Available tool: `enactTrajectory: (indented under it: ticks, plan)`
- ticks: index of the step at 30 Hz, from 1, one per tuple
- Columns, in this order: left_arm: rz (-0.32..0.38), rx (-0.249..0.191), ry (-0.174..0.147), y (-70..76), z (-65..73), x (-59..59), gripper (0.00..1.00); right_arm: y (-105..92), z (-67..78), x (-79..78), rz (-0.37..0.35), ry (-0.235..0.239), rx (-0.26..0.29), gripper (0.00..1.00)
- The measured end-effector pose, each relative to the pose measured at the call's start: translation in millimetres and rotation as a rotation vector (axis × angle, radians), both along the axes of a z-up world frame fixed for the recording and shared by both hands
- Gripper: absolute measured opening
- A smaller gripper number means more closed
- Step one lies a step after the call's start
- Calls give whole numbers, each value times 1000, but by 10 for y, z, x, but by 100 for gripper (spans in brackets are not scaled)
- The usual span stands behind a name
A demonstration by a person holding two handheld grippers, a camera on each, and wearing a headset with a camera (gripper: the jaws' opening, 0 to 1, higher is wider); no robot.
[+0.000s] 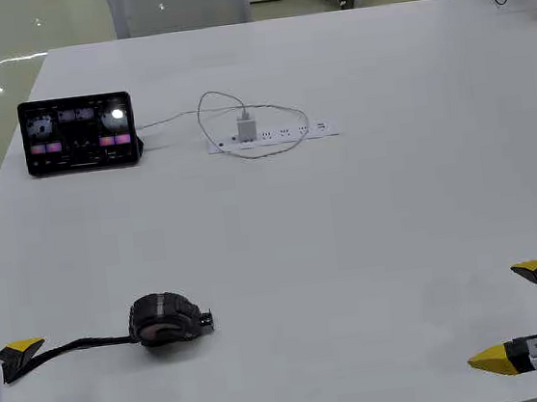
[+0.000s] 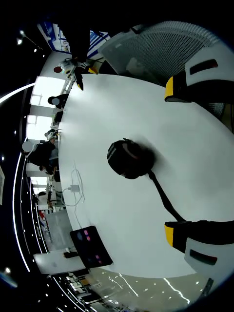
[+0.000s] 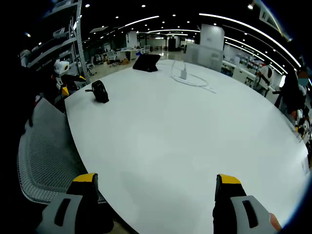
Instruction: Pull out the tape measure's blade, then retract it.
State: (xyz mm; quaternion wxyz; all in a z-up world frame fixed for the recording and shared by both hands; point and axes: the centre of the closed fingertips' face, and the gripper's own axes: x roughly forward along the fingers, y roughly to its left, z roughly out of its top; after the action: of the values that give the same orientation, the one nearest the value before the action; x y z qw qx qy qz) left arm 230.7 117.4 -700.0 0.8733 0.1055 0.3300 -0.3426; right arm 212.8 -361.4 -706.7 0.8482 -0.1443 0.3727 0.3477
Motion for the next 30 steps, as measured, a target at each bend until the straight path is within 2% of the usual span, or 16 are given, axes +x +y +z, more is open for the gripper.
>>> enactTrajectory:
  ticks: [4, 15, 18, 21, 25, 28, 30]
  plan:
    - [4, -11, 0, -5, 14, 2, 99, 14, -1, 7, 2, 3, 4, 99]
    - [-21, 15, 0, 14, -10, -21, 99, 94, 61, 62, 21, -16, 14, 99]
    - [-23, 12, 4, 20, -20, -20, 99, 115, 56, 86, 35, -28, 7, 99]
    - [-30, 14, 5, 22, -21, -22, 99, 152, 95, 136, 70, -77, 4, 99]
    - [-48, 13, 14, 3, -28, -44, 99, 165, 111, 160, 96, -94, -31, 99]
    - [-62, 19, 17, -7, -30, -39, 99, 199, 121, 155, 98, -71, -8, 99]
    - [-68, 21, 18, -15, -21, -30, 99, 221, 127, 166, 109, -82, -2, 99]
